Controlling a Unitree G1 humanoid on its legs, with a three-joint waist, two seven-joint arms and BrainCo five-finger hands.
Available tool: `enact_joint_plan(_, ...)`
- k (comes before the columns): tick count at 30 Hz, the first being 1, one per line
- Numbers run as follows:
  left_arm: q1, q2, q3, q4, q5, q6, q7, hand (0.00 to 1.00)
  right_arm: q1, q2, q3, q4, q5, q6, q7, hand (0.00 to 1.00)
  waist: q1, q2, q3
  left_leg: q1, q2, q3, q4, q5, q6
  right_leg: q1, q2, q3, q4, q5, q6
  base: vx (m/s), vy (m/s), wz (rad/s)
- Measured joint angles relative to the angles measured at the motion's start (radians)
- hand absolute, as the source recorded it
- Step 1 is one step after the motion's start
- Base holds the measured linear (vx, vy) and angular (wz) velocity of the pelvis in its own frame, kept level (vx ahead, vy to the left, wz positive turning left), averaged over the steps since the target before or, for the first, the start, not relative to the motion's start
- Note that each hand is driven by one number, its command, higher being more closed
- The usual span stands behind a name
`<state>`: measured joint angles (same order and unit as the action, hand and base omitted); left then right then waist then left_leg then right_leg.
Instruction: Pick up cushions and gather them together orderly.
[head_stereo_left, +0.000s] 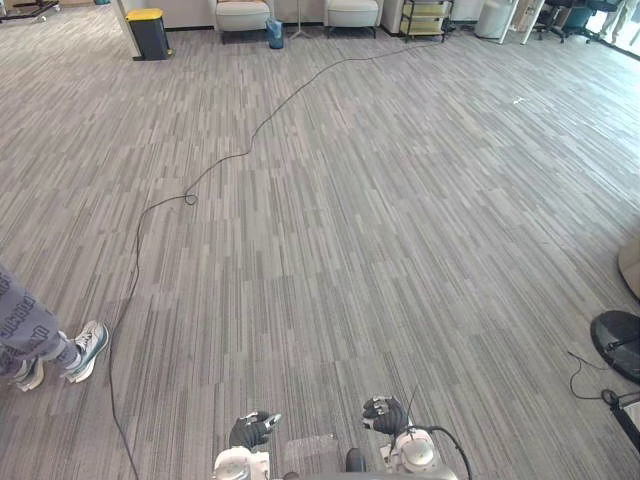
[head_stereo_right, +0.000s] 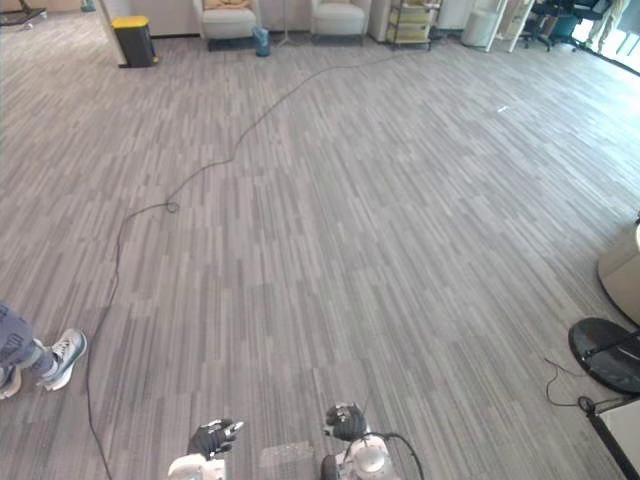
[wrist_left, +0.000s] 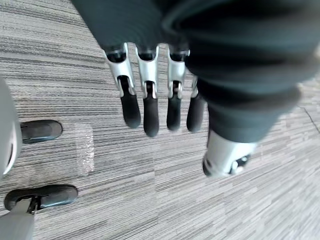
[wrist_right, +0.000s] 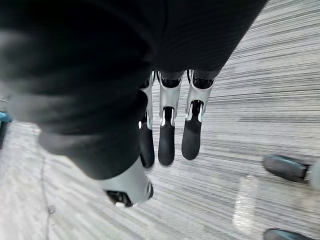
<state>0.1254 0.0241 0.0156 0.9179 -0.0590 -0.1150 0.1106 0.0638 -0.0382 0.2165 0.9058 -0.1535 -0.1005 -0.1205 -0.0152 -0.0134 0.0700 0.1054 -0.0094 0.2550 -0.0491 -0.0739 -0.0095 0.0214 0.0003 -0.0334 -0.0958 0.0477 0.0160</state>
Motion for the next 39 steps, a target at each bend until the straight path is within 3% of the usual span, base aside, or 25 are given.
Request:
enact_joint_plan(16,-0.038,0.004,0.118,0.087,-0.002,0.017,-0.007,0.0,-0.042,0.007,-0.217,0.126,0.156,0.022,0.014,0.0,0.0,-0.007,0.004,0.001,-0.009,-0.058,-0.021,0.009,0.011,0.018,-0.01,-0.07,0.005,-0.007,0.009,0.01,-0.002,0.1)
enact_joint_plan(20,-0.039,0.011,0.117,0.096,-0.003,0.019,-0.011,0.0,-0.043,0.002,-0.257,0.138,0.175,0.033,0.025,0.0,0.0,-0.008,0.005,0.004,-0.018,-0.081,-0.036,0.018,0.021,0.024,-0.019,-0.097,0.005,-0.019,0.012,-0.02,-0.005,0.2)
enact_joint_plan(25,-0.038,0.034,0.117,0.102,-0.004,0.022,-0.029,0.0,-0.045,0.003,-0.304,0.171,0.18,0.035,0.039,0.0,0.004,-0.028,0.018,0.006,-0.021,-0.105,-0.044,0.022,0.025,0.033,-0.023,-0.12,0.006,-0.025,0.016,-0.02,-0.006,0.15)
enact_joint_plan(39,-0.039,0.047,0.118,0.13,-0.002,0.035,-0.029,0.0,-0.036,0.011,-0.382,0.176,0.267,0.039,0.032,0.0,0.004,-0.029,0.034,-0.025,-0.026,-0.13,-0.018,0.005,0.018,0.033,-0.031,-0.153,0.008,-0.049,0.015,-0.02,-0.013,0.06)
